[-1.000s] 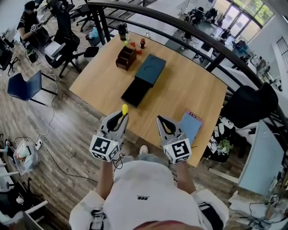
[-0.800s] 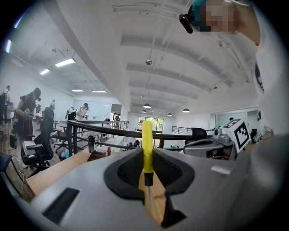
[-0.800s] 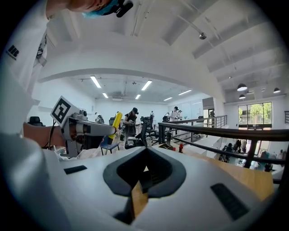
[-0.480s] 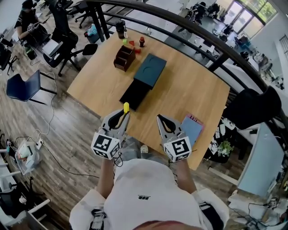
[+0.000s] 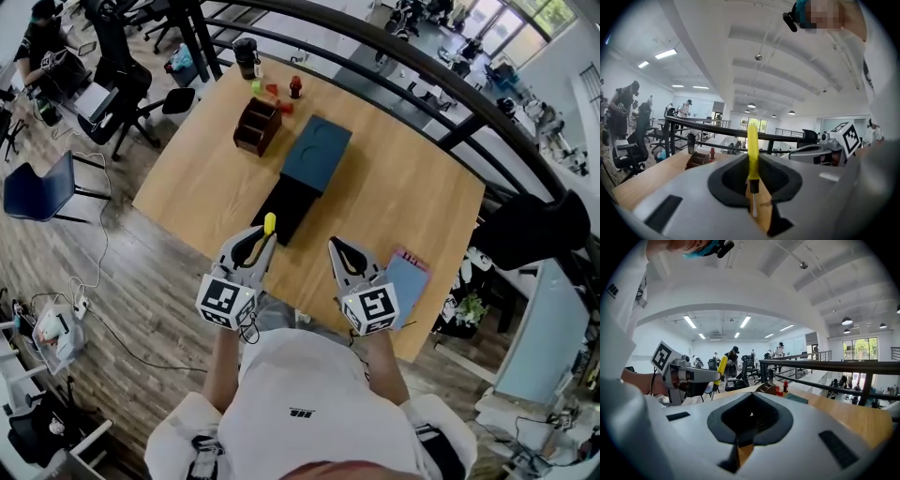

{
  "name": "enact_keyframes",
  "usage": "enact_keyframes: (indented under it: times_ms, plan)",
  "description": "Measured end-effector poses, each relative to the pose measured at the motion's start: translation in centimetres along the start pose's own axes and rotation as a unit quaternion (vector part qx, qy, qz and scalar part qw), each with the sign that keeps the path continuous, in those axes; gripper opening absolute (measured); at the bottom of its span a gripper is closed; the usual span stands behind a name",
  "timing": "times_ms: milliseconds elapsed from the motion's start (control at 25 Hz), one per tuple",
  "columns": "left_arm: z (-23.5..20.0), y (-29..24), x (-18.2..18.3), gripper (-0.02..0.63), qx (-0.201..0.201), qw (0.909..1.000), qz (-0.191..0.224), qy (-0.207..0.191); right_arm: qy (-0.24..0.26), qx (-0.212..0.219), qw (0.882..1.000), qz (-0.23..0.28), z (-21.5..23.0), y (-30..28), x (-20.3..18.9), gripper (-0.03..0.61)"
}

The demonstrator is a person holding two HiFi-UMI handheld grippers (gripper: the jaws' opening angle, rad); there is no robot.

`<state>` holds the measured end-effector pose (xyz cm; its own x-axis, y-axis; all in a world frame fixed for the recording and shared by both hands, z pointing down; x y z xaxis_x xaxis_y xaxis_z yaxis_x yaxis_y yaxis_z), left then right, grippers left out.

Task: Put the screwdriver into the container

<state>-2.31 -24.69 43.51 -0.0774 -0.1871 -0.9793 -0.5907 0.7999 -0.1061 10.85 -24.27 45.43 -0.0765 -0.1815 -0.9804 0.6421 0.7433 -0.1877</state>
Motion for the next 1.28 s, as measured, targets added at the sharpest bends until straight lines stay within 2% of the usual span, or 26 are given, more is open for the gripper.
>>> enact_keyframes:
  times_ms: [440,720,1040,1280]
  plan:
    - [-5.7,-6.1,-3.6,0.069,-0.027,0.9983,-0.050,0.012,-0.032,-0.023,0.998,-0.041,2.6,-6.3,-2.9,-0.009]
    - [-7.1,-8.7,-6.9,0.069,-0.040,0.9951,-0.084,0.033,-0.054,-0.038,0.995,-0.070,3.6,-7.8,-5.7,-0.008]
    - [-8.0,-11.5,-10.9,0.069,-0.058,0.9889,-0.134,0.028,-0.071,-0.046,0.992,-0.091,4.5,-9.1,-8.2,-0.009]
    - [-8.4,-12.7,-13.7,0.069,-0.068,0.9834,-0.164,0.039,-0.081,-0.051,0.990,-0.104,4.5,-9.9,-9.8,-0.009]
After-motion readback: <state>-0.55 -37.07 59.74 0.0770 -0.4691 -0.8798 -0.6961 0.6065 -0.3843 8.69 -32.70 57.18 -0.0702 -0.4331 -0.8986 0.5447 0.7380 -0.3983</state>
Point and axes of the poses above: the fingertips, and each gripper's own axes: y backward along the fingers, z to its right, x out of its top, the point moved 1 cm from there along y, backward along the fingers, and after that the axes turned 5 degrees about z, right-handed, at the moved point
